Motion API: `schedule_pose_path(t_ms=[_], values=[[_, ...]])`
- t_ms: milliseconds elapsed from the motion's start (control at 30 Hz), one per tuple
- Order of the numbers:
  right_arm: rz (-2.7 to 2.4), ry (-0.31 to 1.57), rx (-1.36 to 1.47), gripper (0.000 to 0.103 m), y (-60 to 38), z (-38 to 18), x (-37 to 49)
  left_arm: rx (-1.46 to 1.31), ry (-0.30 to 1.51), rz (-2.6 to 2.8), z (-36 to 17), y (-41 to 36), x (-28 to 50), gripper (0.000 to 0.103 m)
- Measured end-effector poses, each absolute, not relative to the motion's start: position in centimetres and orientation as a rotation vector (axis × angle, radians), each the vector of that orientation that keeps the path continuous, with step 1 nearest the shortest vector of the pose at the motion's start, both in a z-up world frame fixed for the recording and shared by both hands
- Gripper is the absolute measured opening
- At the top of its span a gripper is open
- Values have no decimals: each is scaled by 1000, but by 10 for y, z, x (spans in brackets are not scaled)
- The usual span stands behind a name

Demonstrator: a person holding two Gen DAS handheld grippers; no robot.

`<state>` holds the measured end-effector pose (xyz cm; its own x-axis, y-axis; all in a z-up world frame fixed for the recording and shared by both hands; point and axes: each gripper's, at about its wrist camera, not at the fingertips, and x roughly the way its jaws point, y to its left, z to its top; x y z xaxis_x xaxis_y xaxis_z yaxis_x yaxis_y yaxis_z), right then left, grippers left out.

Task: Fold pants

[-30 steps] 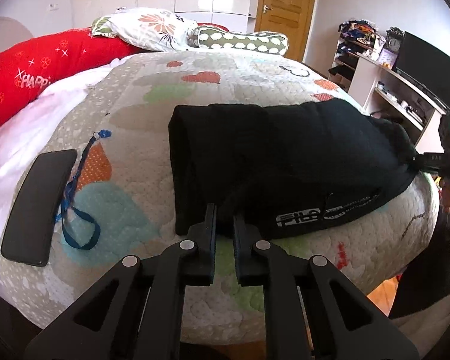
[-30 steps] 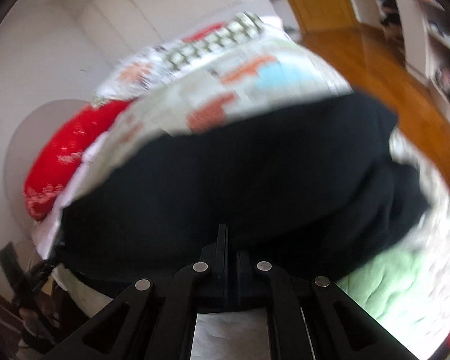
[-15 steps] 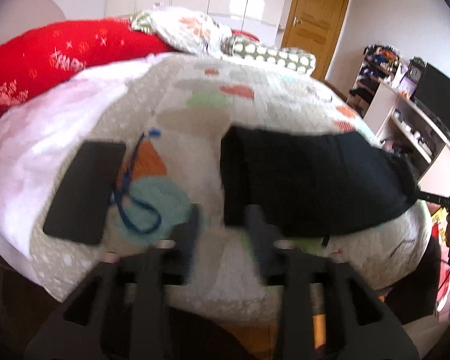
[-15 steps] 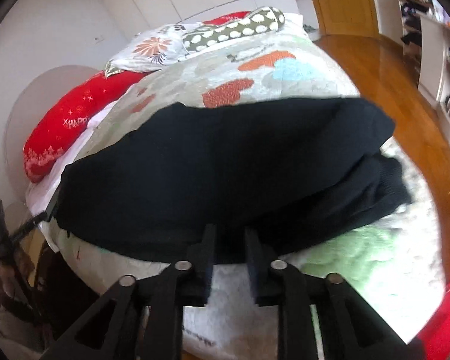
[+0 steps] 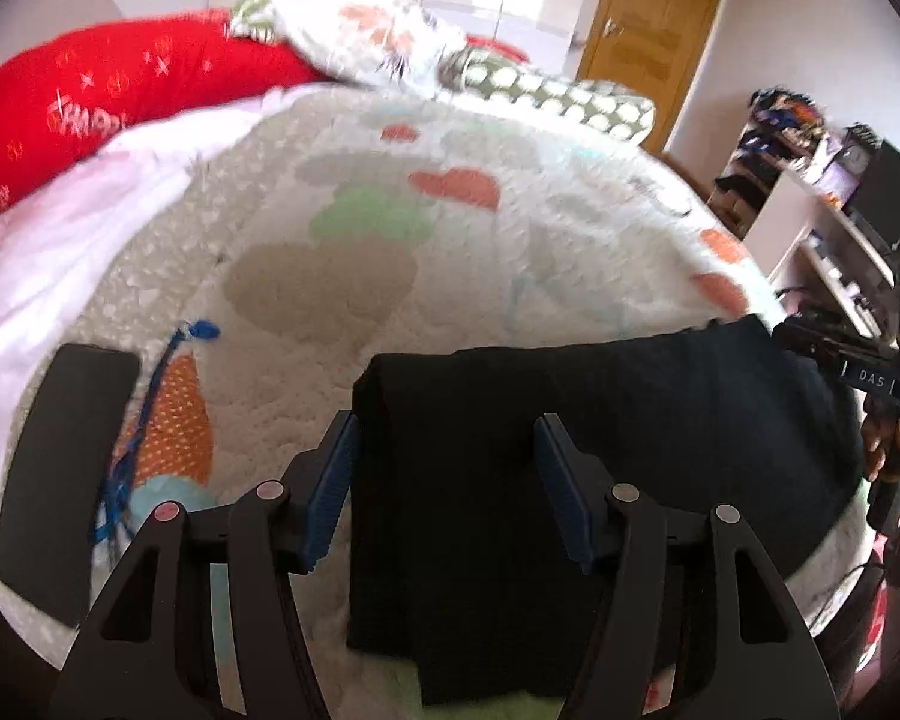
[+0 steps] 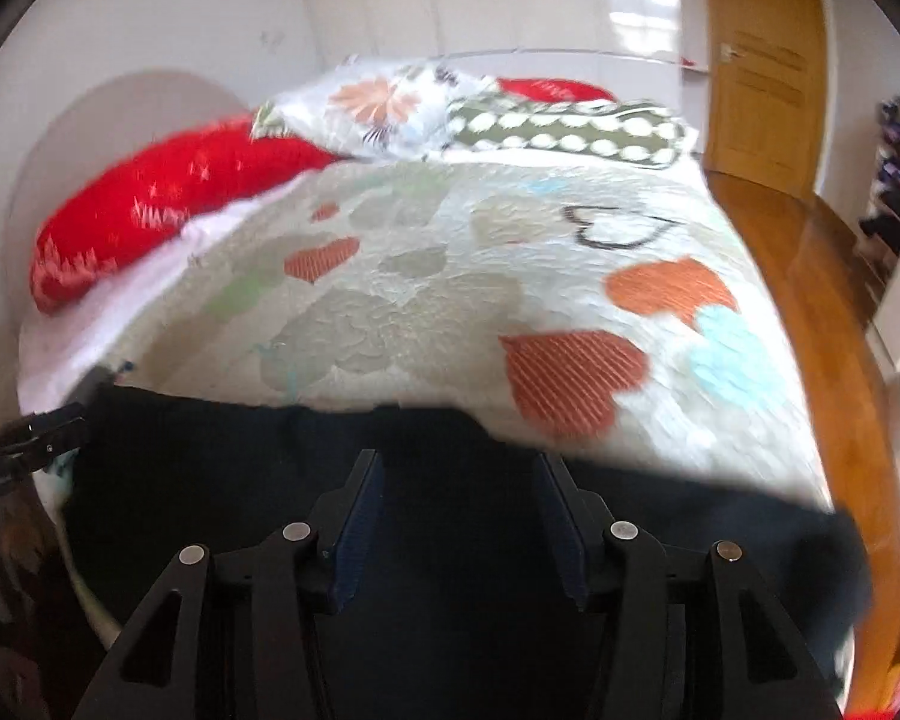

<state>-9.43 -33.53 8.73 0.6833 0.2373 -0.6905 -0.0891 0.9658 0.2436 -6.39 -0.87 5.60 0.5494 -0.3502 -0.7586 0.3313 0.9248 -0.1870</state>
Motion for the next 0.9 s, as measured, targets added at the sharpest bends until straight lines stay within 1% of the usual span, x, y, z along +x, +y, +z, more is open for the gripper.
schedule_pose_path(t_ms=[100, 133, 167, 200, 233, 267, 300, 400, 533, 633, 667, 733, 800, 833, 900], values=[[224, 851, 153, 55, -327, 72, -69, -35, 932, -451, 47, -14, -57, 59], [232, 860, 157, 48, -326, 66, -65, -13, 929, -454, 46, -17, -55, 57], [246, 857, 172, 38, -327, 63, -66, 3, 928, -456, 45, -20, -54, 36], [265, 852, 198, 24, -327, 63, -64, 5, 942, -479, 44, -22, -51, 26], [264, 841, 207, 15, -327, 65, -64, 1, 951, -488, 44, -23, -47, 25], [258, 829, 200, 10, -325, 68, -62, 11, 943, -484, 46, -25, -44, 22], [249, 816, 192, 8, -323, 72, -61, 32, 932, -487, 49, -27, -41, 19], [221, 796, 200, 3, -320, 76, -52, 39, 925, -475, 49, -27, -36, 19], [159, 861, 217, 3, -316, 49, -34, -7, 930, -472, 39, -19, -40, 20], [160, 836, 265, 5, -324, 58, -51, -9, 928, -473, 42, -17, -49, 22], [155, 813, 288, 6, -332, 66, -67, -13, 932, -465, 44, -15, -51, 26], [121, 758, 331, 17, -349, 79, -102, -41, 932, -447, 49, -8, -55, 27], [57, 717, 379, 48, -373, 86, -148, -63, 925, -431, 54, -1, -60, 27], [17, 709, 394, 52, -384, 85, -166, -70, 917, -418, 57, 3, -65, 27], [-84, 710, 443, 52, -415, 79, -208, -71, 890, -394, 65, 8, -73, 27]])
